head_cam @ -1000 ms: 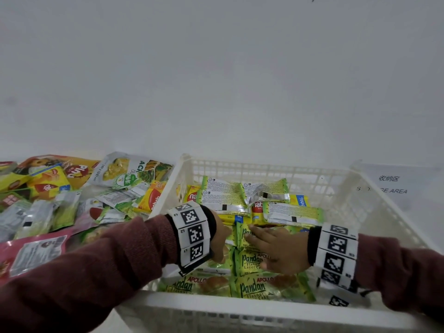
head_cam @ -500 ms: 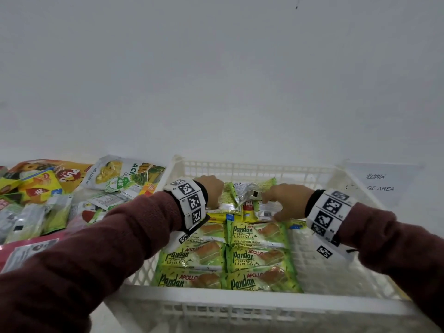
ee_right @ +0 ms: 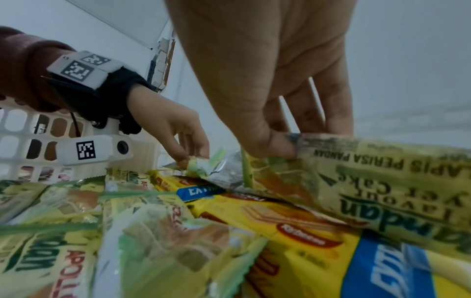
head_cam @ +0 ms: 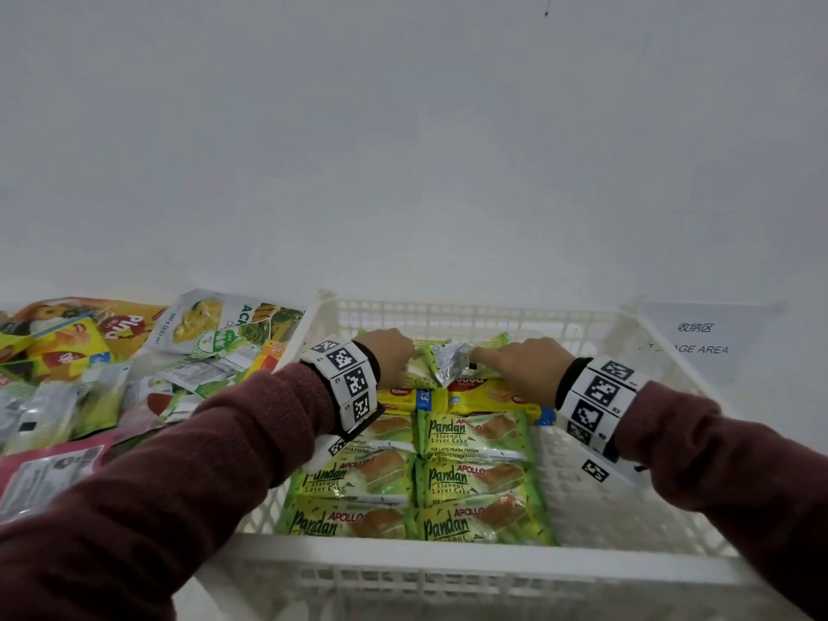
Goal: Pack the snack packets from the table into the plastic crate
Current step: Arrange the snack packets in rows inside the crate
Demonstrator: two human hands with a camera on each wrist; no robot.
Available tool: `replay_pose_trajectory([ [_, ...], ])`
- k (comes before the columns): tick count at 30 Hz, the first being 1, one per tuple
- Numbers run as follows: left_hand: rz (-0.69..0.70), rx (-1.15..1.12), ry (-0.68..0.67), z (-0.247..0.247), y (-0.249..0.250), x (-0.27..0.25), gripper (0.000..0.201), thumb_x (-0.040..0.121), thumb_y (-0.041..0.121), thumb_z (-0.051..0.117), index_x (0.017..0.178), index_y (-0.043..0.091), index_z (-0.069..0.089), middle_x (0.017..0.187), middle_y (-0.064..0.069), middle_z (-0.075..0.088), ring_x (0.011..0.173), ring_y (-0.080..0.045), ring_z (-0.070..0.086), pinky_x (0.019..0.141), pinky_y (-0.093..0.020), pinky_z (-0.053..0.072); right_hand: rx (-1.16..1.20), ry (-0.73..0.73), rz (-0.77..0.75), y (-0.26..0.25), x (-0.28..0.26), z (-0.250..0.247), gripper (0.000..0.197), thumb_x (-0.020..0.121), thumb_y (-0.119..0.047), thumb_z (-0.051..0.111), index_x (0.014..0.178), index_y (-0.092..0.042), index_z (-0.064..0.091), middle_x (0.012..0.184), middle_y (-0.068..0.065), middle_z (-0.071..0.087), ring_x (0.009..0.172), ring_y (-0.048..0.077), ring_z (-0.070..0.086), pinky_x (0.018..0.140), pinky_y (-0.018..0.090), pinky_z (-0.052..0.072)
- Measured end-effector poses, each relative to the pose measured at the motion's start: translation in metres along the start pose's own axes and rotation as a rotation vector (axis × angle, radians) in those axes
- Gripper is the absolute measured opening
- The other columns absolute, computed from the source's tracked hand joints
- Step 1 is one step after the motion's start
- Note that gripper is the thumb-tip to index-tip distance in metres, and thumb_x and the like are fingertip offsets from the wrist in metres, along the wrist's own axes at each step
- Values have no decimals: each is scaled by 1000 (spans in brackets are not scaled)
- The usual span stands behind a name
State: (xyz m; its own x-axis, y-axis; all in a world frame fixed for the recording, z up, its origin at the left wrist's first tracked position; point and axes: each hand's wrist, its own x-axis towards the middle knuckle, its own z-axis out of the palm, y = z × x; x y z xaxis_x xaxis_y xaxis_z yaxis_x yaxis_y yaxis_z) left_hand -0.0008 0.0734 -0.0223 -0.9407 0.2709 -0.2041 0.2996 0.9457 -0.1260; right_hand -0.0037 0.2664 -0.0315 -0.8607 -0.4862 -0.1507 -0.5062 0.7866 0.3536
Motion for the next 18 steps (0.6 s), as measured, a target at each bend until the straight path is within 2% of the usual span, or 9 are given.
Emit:
replay_pose_trajectory([
  [2, -32, -22, 16, -2, -4, 1, 28, 95, 20, 45, 110, 1, 58, 109, -12, 60, 95, -28, 60, 76, -30, 46, 31, 37, 29, 5, 0, -2, 58, 92, -1, 35, 140, -32, 25, 96, 5, 58, 74, 23, 50, 46, 23, 24],
  [4, -76, -42, 17, -6, -9, 0, 28, 96, 19, 41, 112, 1, 55, 113, -14, 59, 100, -28, 59, 78, -31, 46, 94, 81, 81, 9, 1, -4, 49, 94, -7, 35, 135, -33, 31, 98, 3, 60, 75, 23, 53, 49, 24, 29],
  [7, -142, -165, 46, -12, -17, -2, 21, 97, 15, 34, 95, 4, 51, 100, -16, 56, 87, -28, 54, 71, -31, 40, 248, 185, 201, 17, -2, -10, 25, 97, -26, 36, 122, -25, 43, 101, 4, 63, 77, 22, 52, 64, 27, 37],
  [10, -183, -377, 110, -17, -23, -3, 22, 99, 16, 32, 88, 2, 44, 108, -20, 56, 94, -30, 53, 75, -30, 36, 495, 219, 311, 30, -4, -13, 16, 93, -31, 43, 107, -22, 47, 97, 8, 65, 77, 24, 55, 68, 29, 42],
  [11, -171, -441, 126, -17, -24, -3, 26, 99, 21, 33, 89, 0, 44, 106, -19, 56, 91, -29, 52, 74, -31, 36, 594, 229, 331, 34, -4, -14, 13, 92, -31, 45, 101, -22, 46, 94, 9, 66, 78, 26, 59, 69, 31, 46],
  [14, -125, -737, 103, -20, -26, -6, 38, 94, 41, 45, 75, 9, 49, 71, -5, 50, 66, -18, 45, 61, -26, 33, 799, 281, 326, 42, -6, -18, 13, 87, -28, 54, 91, -19, 47, 88, 10, 65, 80, 28, 61, 68, 32, 48],
  [16, -98, -810, 90, -23, -27, -8, 37, 91, 44, 49, 78, 10, 55, 72, -3, 51, 68, -18, 48, 66, -25, 35, 839, 300, 306, 47, -10, -24, 15, 83, -24, 62, 84, -13, 52, 80, 5, 60, 76, 25, 57, 57, 26, 41],
  [17, -94, -819, 101, -24, -29, -8, 38, 92, 43, 50, 77, 8, 55, 70, -3, 49, 66, -17, 47, 64, -24, 34, 839, 295, 300, 49, -13, -27, 16, 81, -22, 65, 80, -10, 55, 75, 3, 57, 74, 23, 54, 54, 24, 38],
  [18, -91, -820, 120, -24, -30, -9, 41, 91, 42, 51, 67, 9, 50, 63, -2, 43, 58, -15, 42, 58, -23, 30, 834, 284, 292, 52, -15, -29, 17, 78, -20, 68, 78, -8, 57, 71, 2, 55, 73, 22, 52, 54, 24, 36],
])
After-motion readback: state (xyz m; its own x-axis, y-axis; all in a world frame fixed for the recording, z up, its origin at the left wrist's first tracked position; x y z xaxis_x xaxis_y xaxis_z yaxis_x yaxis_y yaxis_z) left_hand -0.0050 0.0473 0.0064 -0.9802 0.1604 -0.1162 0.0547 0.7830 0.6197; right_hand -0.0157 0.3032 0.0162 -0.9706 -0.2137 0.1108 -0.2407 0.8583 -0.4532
